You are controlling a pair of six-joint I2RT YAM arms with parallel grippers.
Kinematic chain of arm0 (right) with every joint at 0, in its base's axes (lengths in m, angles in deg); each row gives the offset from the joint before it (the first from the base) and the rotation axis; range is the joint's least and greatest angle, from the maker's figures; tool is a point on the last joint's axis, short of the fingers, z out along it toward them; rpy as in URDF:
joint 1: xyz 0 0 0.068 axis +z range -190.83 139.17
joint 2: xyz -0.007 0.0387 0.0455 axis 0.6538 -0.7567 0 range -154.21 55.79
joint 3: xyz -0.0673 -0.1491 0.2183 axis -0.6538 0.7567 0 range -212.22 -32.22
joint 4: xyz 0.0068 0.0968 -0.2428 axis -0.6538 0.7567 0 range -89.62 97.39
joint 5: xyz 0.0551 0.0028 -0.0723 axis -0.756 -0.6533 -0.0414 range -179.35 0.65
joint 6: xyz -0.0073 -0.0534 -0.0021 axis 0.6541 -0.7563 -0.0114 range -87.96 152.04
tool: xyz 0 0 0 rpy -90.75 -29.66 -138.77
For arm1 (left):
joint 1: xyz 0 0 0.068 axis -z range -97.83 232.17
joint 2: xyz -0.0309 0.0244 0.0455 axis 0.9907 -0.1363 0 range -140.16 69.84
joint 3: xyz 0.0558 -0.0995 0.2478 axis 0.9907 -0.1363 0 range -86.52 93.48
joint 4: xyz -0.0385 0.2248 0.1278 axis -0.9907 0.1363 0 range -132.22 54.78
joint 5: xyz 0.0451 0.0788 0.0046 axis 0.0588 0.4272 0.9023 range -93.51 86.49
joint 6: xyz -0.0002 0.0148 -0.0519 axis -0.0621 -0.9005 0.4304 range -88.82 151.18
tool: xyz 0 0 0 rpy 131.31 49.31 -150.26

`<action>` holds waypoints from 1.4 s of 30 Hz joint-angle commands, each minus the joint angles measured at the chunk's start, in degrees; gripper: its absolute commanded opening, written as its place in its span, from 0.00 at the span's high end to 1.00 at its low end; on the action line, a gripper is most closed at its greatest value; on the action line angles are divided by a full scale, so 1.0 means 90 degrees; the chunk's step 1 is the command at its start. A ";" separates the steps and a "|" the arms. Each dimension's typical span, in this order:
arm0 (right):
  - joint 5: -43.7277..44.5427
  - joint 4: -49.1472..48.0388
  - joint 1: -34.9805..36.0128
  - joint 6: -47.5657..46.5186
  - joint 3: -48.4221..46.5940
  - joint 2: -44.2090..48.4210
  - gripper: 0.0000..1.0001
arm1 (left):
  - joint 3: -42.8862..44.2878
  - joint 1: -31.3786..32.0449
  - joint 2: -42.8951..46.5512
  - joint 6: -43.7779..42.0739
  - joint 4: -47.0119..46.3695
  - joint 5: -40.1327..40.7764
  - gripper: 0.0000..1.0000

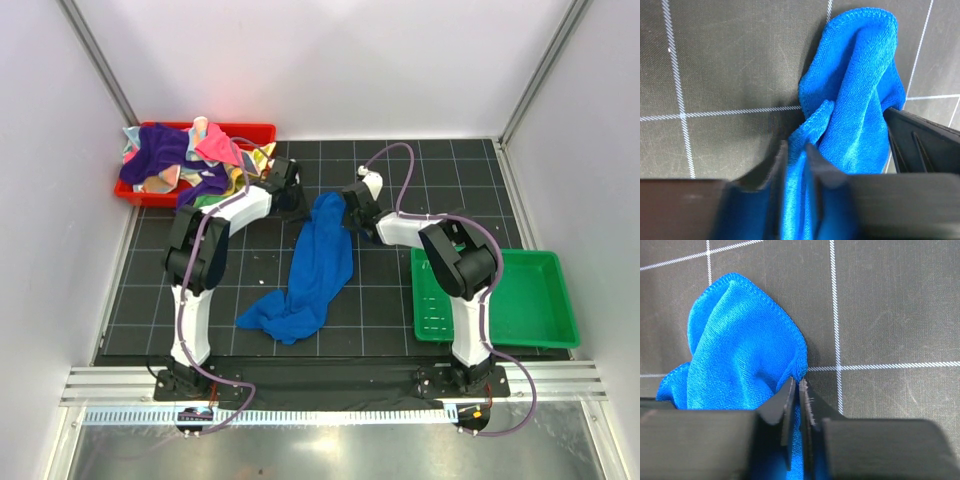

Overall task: Fold and stack the towels
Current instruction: Flatten out the crumpled towel

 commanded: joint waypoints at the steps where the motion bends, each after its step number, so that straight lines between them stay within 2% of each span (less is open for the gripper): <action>1: -0.0047 0.0148 0.0037 -0.0079 -0.0116 0.0093 0.90 | -0.0020 0.0028 0.0176 0.0002 -0.0109 -0.0224 0.84; 2: 0.0001 0.0226 0.0037 -0.0108 -0.0096 0.0219 0.94 | -0.0069 0.0038 0.0254 0.0011 -0.0099 -0.0215 0.93; 4: 0.0177 0.0305 0.0047 -0.0215 -0.0057 0.0347 0.99 | -0.0137 0.0028 0.0420 0.0002 -0.0109 -0.0186 1.00; 7: 0.0576 0.0704 0.0056 -0.0429 -0.0145 0.0669 0.99 | -0.0235 0.0028 0.0869 -0.0105 0.0047 0.0019 1.00; 10: 0.0821 0.1280 0.0066 -0.0780 -0.0281 0.1040 0.99 | -0.0176 0.0038 0.1503 -0.0232 0.0592 0.0614 1.00; 11: 0.0967 0.1600 0.0066 -0.0859 -0.0475 0.1118 0.99 | -0.0167 0.0028 0.1872 -0.0291 0.0730 0.1176 1.00; 14: 0.1251 0.2498 0.0066 -0.1249 -0.1099 0.1333 0.99 | -0.0118 0.0018 0.2334 -0.0330 0.1248 0.1737 1.00; 18: 0.1271 0.3301 0.0105 -0.1534 -0.1677 0.1645 0.99 | -0.0410 0.0028 0.3026 -0.0233 0.1541 0.1777 1.00; 22: 0.1467 0.3711 0.0485 -0.1554 -0.1241 0.2075 0.99 | -0.1492 0.0038 0.3789 0.0050 0.1357 0.1710 1.00; 26: 0.1652 0.3879 0.0886 -0.1242 -0.0430 0.2252 0.99 | -0.3529 0.0067 0.4590 0.0489 0.0655 0.1524 1.00; 29: 0.1633 0.3665 0.1150 -0.0890 0.0342 0.2281 0.99 | -0.4634 0.0174 0.4971 0.0705 0.0244 0.1446 1.00; 33: 0.1544 0.3742 0.1365 -0.0617 0.0627 0.2290 0.99 | -0.5701 0.0262 0.5323 0.0939 -0.0351 0.1241 1.00; 35: 0.1370 0.3733 0.1511 -0.0606 0.0617 0.2446 0.93 | -0.5937 0.0282 0.5537 0.1007 -0.0421 0.1143 1.00; 38: 0.1252 0.4122 0.1560 -0.0558 0.0334 0.2447 0.87 | -0.5997 0.0282 0.5762 0.0998 -0.0353 0.1036 0.83; 39: 0.1242 0.4191 0.1570 -0.0538 0.0305 0.2534 0.84 | -0.5977 0.0282 0.5947 0.0998 -0.0324 0.1016 0.74; 42: 0.1271 0.4348 0.1570 -0.0440 0.0401 0.2943 0.65 | -0.5744 0.0282 0.6269 0.0940 -0.0051 0.1084 0.54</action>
